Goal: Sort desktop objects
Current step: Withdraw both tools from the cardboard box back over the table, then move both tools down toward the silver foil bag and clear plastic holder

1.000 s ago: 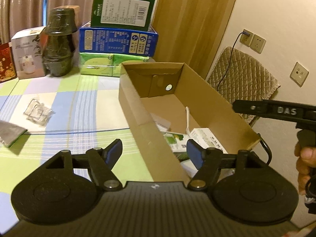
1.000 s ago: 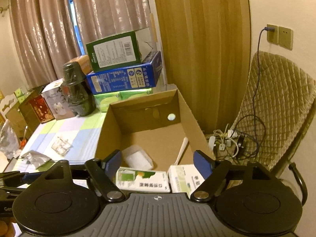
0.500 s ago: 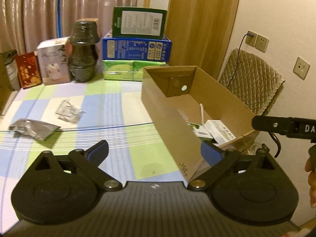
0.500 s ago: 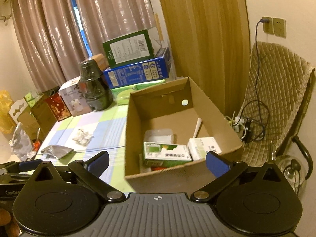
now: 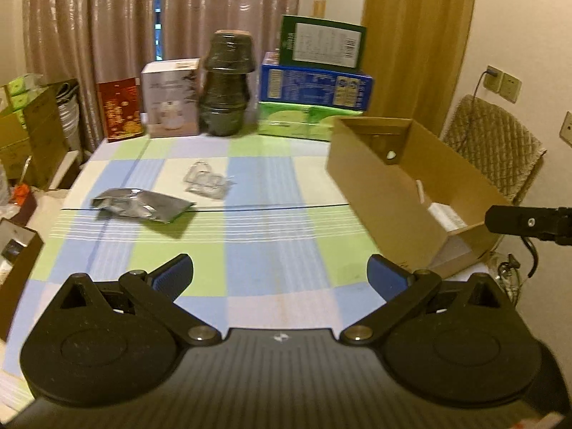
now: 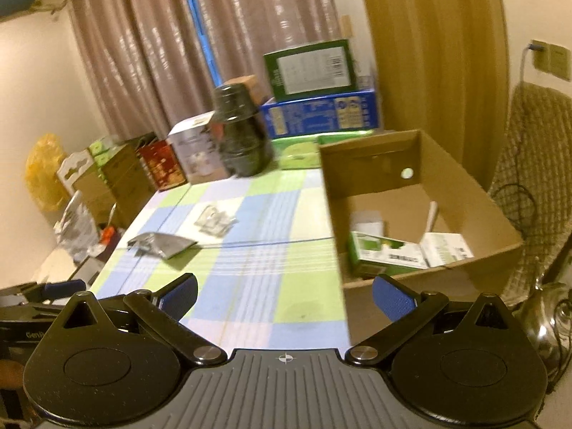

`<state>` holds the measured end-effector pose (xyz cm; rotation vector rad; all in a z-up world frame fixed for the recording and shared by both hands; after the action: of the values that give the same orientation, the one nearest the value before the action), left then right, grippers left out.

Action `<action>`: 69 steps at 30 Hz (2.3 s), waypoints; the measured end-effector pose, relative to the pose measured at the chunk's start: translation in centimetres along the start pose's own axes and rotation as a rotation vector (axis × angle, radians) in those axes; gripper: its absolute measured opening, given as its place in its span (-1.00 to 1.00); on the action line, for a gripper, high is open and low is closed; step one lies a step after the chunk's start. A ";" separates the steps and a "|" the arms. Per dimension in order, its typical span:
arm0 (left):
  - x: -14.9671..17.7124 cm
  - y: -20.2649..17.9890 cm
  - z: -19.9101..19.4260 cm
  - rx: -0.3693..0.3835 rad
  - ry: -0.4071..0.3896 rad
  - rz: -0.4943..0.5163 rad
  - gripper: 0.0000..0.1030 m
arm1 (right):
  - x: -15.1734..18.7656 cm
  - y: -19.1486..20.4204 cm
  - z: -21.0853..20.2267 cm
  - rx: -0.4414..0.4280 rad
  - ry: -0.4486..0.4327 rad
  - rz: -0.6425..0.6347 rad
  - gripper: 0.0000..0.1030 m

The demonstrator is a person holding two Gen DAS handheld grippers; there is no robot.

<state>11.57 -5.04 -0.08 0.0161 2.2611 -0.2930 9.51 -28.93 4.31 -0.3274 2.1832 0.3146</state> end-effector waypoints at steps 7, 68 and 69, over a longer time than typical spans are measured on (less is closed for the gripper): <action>-0.2 3.8 -1.3 0.014 0.017 0.060 0.97 | -0.3 2.5 1.0 -0.034 0.021 -0.069 0.96; -8.3 21.2 24.5 0.161 0.248 1.035 0.79 | -6.6 11.4 40.2 -0.346 0.304 -0.844 0.35; -8.5 21.2 24.9 0.174 0.258 1.034 0.79 | -6.5 11.5 40.8 -0.351 0.308 -0.855 0.35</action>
<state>38.17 10.92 -13.56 1.3188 2.1490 0.0831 39.55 -3.55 -12.88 -1.5237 2.0462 0.1593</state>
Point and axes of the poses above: each gripper's, at about its wrist camera, not at the fingertips, and z roughly the way its jaws point, y to its left, x to its underside, the point moved 4 cm from there along z, roughly the way its jaws point, and after that the axes turned 10 degrees about -z, right-handed, at the moved point
